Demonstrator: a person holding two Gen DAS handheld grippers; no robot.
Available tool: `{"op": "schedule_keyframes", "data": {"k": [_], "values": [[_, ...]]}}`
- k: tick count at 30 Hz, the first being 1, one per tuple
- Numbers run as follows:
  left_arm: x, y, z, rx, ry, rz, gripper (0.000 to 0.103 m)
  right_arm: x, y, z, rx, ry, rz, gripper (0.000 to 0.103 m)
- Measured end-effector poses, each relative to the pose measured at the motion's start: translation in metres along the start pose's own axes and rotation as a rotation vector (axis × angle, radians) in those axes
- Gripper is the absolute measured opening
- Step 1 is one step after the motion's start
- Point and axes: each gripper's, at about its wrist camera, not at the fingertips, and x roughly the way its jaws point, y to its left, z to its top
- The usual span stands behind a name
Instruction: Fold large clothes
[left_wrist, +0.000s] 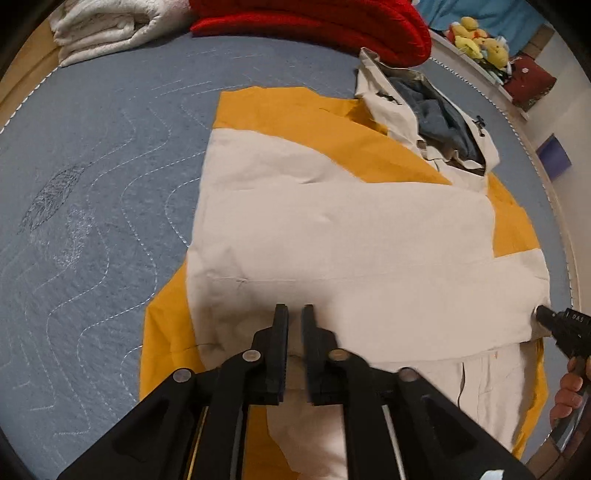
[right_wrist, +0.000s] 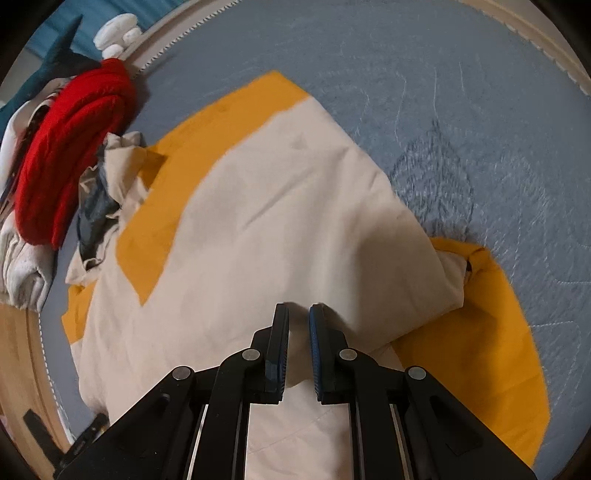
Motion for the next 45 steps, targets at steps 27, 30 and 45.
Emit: {"op": "schedule_keyframes", "data": {"k": [27,30,45], "values": [[-0.168,-0.08,0.021,0.235,-0.501,-0.027,0.05,-0.193,0.073,-0.028,-0.418,-0.529,0.125,0.013],[-0.158,-0.09,0.062,0.216,-0.436,-0.032,0.05,-0.195,0.07,-0.024,-0.409,-0.545,0.105,0.013],[-0.013,-0.102,0.258,0.116,-0.266,-0.037,0.049,-0.158,0.083,-0.015,-0.496,-0.451,0.168,0.103]]}}
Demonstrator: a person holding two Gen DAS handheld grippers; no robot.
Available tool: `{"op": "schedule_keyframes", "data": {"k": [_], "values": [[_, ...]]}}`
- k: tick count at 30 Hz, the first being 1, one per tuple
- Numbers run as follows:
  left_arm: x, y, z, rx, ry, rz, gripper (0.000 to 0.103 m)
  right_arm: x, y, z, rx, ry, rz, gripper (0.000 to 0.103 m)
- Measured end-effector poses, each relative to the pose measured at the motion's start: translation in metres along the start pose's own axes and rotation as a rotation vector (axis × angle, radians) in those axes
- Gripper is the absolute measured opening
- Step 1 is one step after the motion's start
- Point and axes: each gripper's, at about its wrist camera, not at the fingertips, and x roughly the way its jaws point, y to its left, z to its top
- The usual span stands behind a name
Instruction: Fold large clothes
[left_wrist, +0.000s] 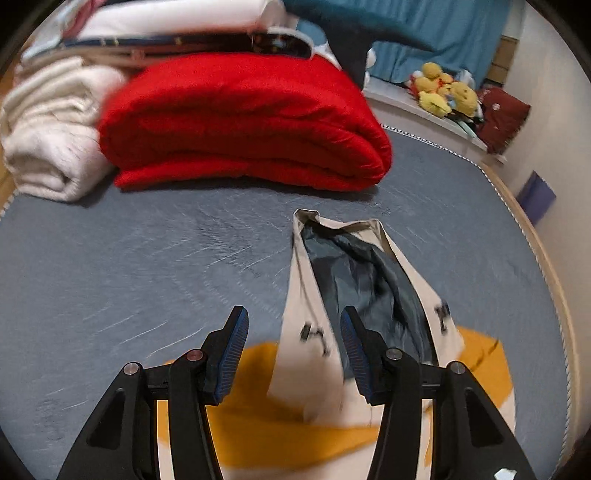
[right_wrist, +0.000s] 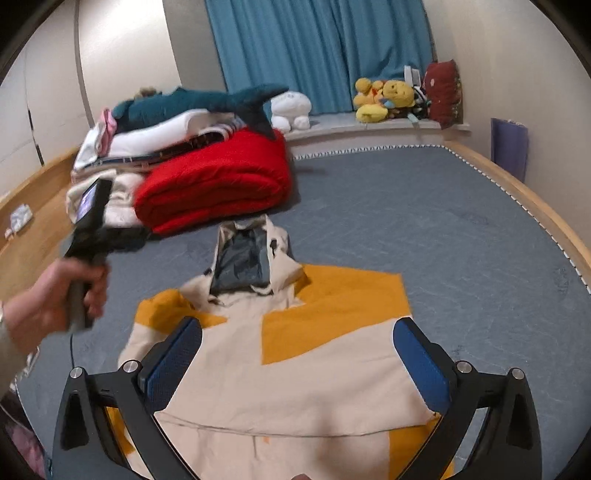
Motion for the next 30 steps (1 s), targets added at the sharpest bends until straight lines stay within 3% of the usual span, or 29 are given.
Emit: {"op": "schedule_keyframes", "data": {"k": [6,10,12,13,14,16,17,18,22,25,28,29,30], "values": [[0.076,-0.005,0.033,-0.028,0.043,-0.012,0.049,0.019,-0.007,-0.003,-0.001,0.038,-0.055,0.103],[0.126,-0.008,0.049,-0.052,0.059,0.04,0.049,0.036,-0.015,-0.004,0.052,0.07,-0.092,0.102],[0.147,-0.007,0.054,-0.084,0.08,0.045,0.045,0.043,-0.018,-0.002,0.089,0.079,-0.082,0.098],[0.156,-0.007,0.057,-0.098,0.089,0.038,0.044,0.047,-0.017,-0.002,0.097,0.088,-0.077,0.09],[0.16,-0.007,0.057,-0.103,0.094,0.035,0.04,0.049,-0.016,-0.002,0.099,0.094,-0.077,0.082],[0.169,-0.012,0.056,-0.073,0.108,0.043,0.029,0.054,-0.012,-0.002,0.098,0.106,-0.071,0.077],[0.17,-0.015,0.056,-0.04,0.117,0.056,0.009,0.056,-0.01,-0.004,0.095,0.111,-0.061,0.076],[0.169,-0.017,0.056,-0.017,0.118,0.055,0.003,0.059,-0.008,-0.005,0.087,0.121,-0.052,0.074],[0.126,-0.028,0.053,0.098,0.038,-0.008,0.0,0.061,-0.004,-0.01,0.082,0.144,-0.036,0.056],[0.058,-0.043,0.031,0.237,-0.049,-0.104,0.0,0.055,-0.005,-0.008,0.089,0.124,-0.035,0.038],[0.023,-0.051,0.013,0.351,-0.034,-0.088,0.0,0.045,-0.009,-0.006,0.131,0.095,-0.029,0.036],[0.017,-0.049,0.011,0.338,-0.007,-0.076,0.0,0.042,-0.01,-0.007,0.146,0.093,-0.023,0.037],[0.016,-0.046,0.013,0.315,0.017,-0.08,0.006,0.04,-0.008,-0.006,0.154,0.088,-0.016,0.037]]}}
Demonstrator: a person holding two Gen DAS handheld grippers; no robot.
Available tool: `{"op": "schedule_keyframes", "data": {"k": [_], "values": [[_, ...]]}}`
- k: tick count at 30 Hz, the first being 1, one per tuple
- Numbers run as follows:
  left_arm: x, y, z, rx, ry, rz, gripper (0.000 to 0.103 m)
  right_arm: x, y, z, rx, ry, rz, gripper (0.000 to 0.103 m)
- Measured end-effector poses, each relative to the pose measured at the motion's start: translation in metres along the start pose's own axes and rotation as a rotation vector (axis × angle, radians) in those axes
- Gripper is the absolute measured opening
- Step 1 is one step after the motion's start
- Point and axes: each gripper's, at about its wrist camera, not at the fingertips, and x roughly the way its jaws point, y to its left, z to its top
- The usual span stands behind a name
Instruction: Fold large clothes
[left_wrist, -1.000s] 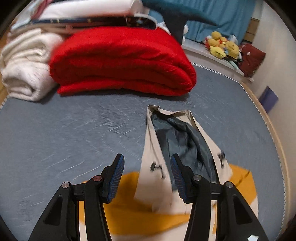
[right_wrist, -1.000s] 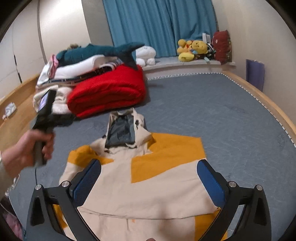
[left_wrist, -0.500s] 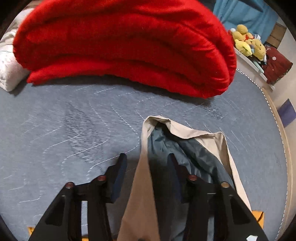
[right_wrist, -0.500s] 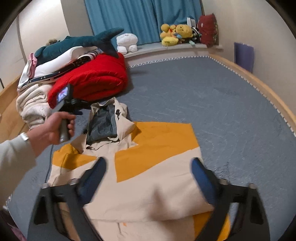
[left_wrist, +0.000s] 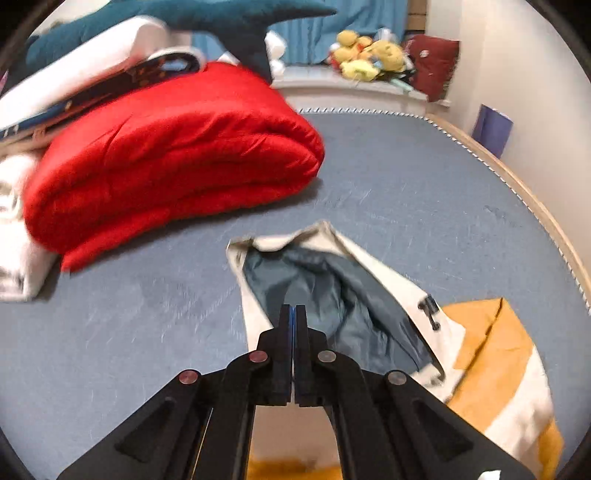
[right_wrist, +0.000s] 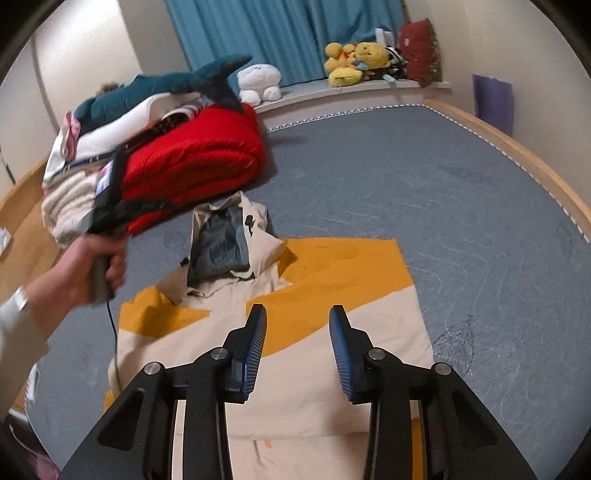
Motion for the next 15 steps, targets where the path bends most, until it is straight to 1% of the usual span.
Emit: {"op": "schedule_keyframes", "data": {"k": [1,2,3,4,5,6,7,8,10,12,13,14,15], "values": [[0.004,0.006,0.001,-0.056,0.045,-0.023,0.015,-0.003,0.002,-0.002,0.005,-0.018,0.007,0.037],[0.007,0.009,0.001,-0.082,0.063,-0.033,0.044,-0.005,0.005,-0.004,0.002,-0.03,0.0,0.037],[0.011,0.01,0.003,-0.104,0.067,-0.019,0.063,-0.005,0.007,-0.006,-0.002,-0.027,-0.011,0.038],[0.015,0.013,0.003,-0.114,0.043,0.02,0.064,-0.004,0.008,-0.007,-0.001,-0.015,-0.013,0.044],[0.02,0.013,0.003,-0.123,0.038,0.041,0.064,-0.003,0.008,-0.008,0.002,-0.009,-0.009,0.056],[0.031,0.017,0.005,-0.15,0.048,0.052,0.064,-0.002,0.007,-0.008,0.009,-0.005,-0.003,0.062],[0.04,0.02,0.006,-0.178,0.058,0.049,0.064,-0.002,0.005,-0.008,0.009,-0.008,-0.009,0.072],[0.051,0.026,0.008,-0.215,0.069,0.046,0.063,-0.003,0.004,-0.007,0.006,-0.01,-0.018,0.074],[0.076,0.035,0.014,-0.272,0.072,0.061,0.058,-0.001,0.0,-0.004,-0.005,-0.011,-0.037,0.074],[0.099,0.043,0.019,-0.308,0.081,0.069,0.048,0.004,-0.003,-0.003,-0.008,-0.002,-0.04,0.074],[0.111,0.046,0.02,-0.327,0.089,0.073,0.046,0.006,-0.005,-0.003,-0.009,0.002,-0.04,0.074],[0.123,0.05,0.022,-0.344,0.097,0.074,0.042,0.009,-0.005,-0.003,-0.012,0.007,-0.04,0.074],[0.128,0.054,0.023,-0.354,0.103,0.077,0.041,0.013,-0.006,-0.003,-0.021,0.014,-0.041,0.074]]}}
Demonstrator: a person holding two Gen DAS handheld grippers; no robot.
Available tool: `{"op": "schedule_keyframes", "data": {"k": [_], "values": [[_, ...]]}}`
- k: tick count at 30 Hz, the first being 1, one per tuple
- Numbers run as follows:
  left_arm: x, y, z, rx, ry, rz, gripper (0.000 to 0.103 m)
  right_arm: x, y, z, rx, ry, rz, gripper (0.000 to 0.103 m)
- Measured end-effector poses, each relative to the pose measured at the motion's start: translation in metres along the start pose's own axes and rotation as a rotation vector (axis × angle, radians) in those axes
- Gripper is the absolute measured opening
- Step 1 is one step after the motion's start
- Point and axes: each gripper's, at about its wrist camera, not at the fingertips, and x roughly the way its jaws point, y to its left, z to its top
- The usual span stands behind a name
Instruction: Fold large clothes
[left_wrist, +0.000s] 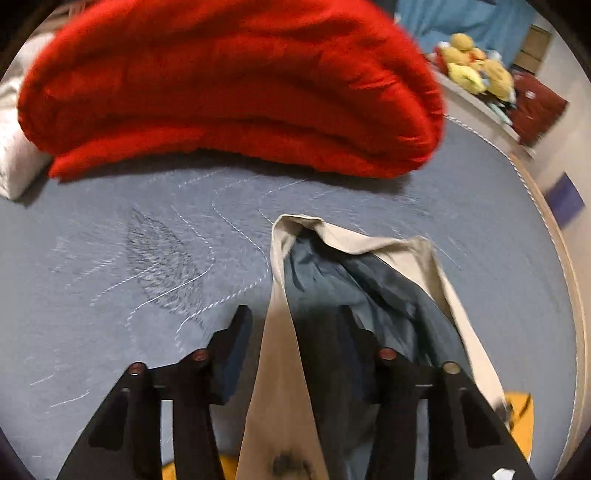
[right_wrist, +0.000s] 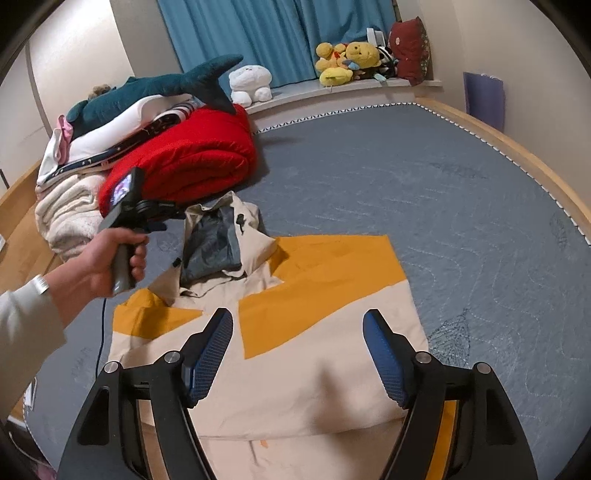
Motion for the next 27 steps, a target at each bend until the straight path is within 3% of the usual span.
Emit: {"op": "schedule_keyframes", "data": {"k": [4,6,8,12,15,19,22,24,27], "values": [[0.027,0.007,0.01,-0.044,0.016,0.028,0.034,0.01,0.0,0.0,-0.019,0.01,-0.016,0.074],[0.033,0.011,0.012,-0.061,0.034,0.014,0.005,0.015,0.0,0.0,-0.024,0.024,-0.031,0.074],[0.026,0.008,0.013,-0.027,0.017,-0.015,0.001,0.019,0.0,-0.001,-0.017,0.035,-0.041,0.073],[-0.029,-0.01,0.0,0.095,-0.065,-0.12,0.001,0.017,0.001,-0.001,-0.005,0.037,-0.039,0.073],[-0.097,-0.029,-0.034,0.239,-0.131,-0.194,0.001,0.008,0.003,0.0,0.002,0.017,-0.026,0.073],[-0.203,-0.05,-0.125,0.476,-0.217,-0.253,0.001,-0.006,0.001,0.005,0.042,-0.015,0.002,0.073],[-0.26,-0.044,-0.201,0.543,-0.244,-0.295,0.001,-0.016,-0.004,0.009,0.086,-0.037,0.036,0.073],[-0.283,-0.036,-0.257,0.555,-0.214,-0.277,0.001,-0.022,-0.004,0.01,0.106,-0.052,0.065,0.073],[-0.287,-0.016,-0.323,0.499,-0.097,-0.199,0.004,-0.029,0.0,0.012,0.104,-0.067,0.104,0.073]]}}
